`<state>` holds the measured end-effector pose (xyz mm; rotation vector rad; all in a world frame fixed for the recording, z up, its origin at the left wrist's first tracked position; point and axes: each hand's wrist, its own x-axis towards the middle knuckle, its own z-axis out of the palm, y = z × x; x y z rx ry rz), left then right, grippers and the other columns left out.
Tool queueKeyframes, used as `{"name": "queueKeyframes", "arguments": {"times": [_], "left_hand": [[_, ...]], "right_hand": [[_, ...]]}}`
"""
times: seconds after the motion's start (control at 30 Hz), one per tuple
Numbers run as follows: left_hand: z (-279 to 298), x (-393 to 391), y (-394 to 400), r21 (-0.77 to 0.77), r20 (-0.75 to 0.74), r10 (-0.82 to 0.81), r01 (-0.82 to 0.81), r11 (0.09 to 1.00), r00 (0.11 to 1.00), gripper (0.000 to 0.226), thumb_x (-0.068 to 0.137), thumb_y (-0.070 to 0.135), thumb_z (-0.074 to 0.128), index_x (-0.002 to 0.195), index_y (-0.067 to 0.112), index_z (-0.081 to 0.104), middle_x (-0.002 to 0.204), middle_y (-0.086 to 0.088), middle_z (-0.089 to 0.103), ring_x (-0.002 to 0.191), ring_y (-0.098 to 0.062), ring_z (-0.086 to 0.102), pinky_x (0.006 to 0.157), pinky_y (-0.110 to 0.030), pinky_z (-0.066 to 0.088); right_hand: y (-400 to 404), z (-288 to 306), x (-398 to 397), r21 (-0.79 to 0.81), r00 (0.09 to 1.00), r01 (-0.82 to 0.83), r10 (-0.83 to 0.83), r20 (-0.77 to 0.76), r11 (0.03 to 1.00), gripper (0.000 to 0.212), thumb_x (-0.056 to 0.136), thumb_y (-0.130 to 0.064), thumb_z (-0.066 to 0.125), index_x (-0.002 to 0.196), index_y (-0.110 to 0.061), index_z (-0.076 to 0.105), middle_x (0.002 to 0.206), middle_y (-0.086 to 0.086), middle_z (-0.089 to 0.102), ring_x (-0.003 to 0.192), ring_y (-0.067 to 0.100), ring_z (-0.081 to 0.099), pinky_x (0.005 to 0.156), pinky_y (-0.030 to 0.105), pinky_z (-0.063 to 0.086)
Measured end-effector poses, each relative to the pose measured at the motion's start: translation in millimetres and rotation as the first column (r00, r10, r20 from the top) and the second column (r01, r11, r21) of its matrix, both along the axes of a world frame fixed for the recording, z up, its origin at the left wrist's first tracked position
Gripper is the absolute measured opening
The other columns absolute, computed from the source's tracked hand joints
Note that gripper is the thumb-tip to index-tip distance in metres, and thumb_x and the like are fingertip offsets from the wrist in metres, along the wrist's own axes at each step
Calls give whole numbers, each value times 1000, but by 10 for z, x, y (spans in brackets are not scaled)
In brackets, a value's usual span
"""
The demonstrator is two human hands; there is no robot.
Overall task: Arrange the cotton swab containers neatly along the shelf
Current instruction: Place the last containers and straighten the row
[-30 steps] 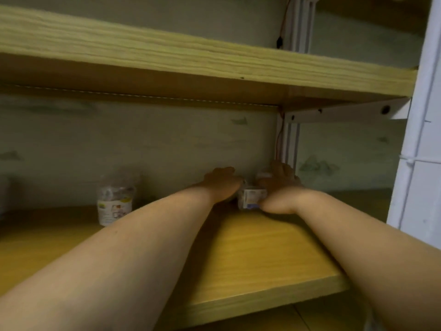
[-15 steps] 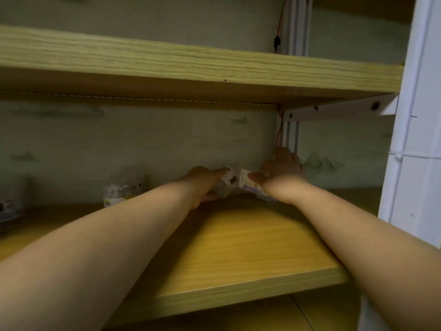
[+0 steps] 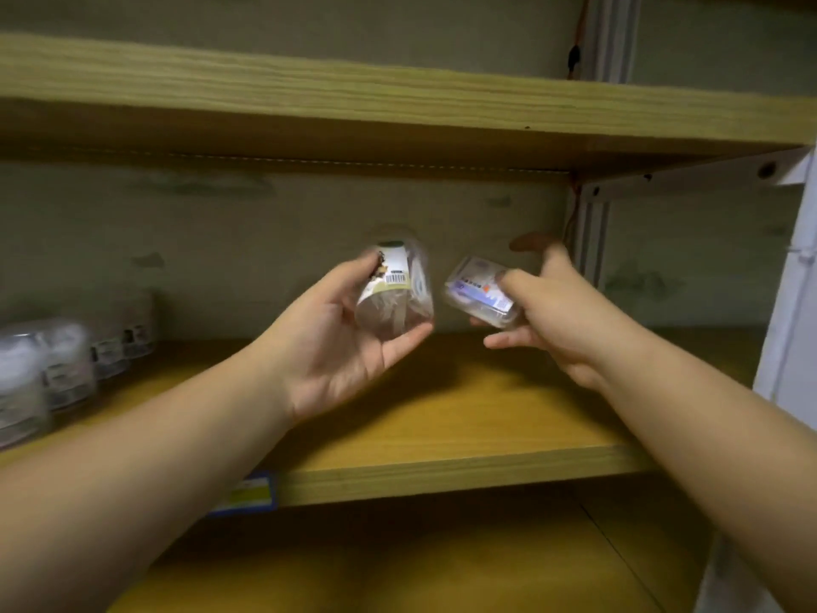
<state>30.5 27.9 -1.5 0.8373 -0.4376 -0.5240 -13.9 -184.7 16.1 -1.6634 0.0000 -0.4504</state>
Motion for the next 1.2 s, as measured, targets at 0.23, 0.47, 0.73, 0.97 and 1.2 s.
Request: {"name": "queueKeyframes", "arguments": {"times": [0.23, 0.47, 0.73, 0.97, 1.2], "left_hand": [[-179, -219, 946, 179, 321, 24, -86, 980, 947, 53, 94, 28, 60, 144, 15, 51, 137, -9, 64, 122, -25, 62, 100, -42, 50], [-217, -67, 1426, 319, 538, 126, -340, 885, 834, 46, 92, 11, 66, 136, 8, 51, 125, -12, 66, 103, -15, 72, 83, -27, 58], [-89, 331, 1268, 517, 775, 2, -635, 574, 632, 53, 86, 20, 76, 135, 19, 55, 121, 2, 69, 107, -12, 67, 97, -33, 55], [-189, 479, 1167, 537, 839, -133, -766, 355, 527, 70, 85, 29, 78, 145, 19, 44, 137, 1, 59, 107, -8, 55, 91, -22, 41], [-201, 508, 1204, 577, 815, -146, -759, 303, 561, 65, 88, 32, 74, 144, 22, 44, 137, 4, 59, 114, -11, 57, 90, -23, 38]], "right_hand": [[1045, -224, -329, -304, 989, 53, -8, 147, 951, 24, 103, -24, 51, 107, -30, 73, 116, -11, 63, 92, 10, 67, 68, 31, 65], [1601, -329, -264, -536, 988, 124, -52, 148, 835, 45, 85, -58, 65, 122, -34, 70, 116, -7, 50, 98, 17, 67, 87, 43, 60], [1496, -241, 230, -794, 953, 274, -263, 150, 542, 54, 80, -63, 68, 123, -30, 69, 128, 4, 58, 102, 22, 66, 95, 42, 54], [1504, -387, 419, -882, 939, 200, -339, 49, 427, 49, 79, -64, 67, 115, -32, 70, 121, 5, 59, 102, 24, 63, 87, 34, 49], [1478, -476, 514, -866, 952, 198, -300, 58, 460, 35, 93, -38, 59, 128, -36, 63, 130, 10, 55, 107, 30, 62, 92, 35, 48]]}}
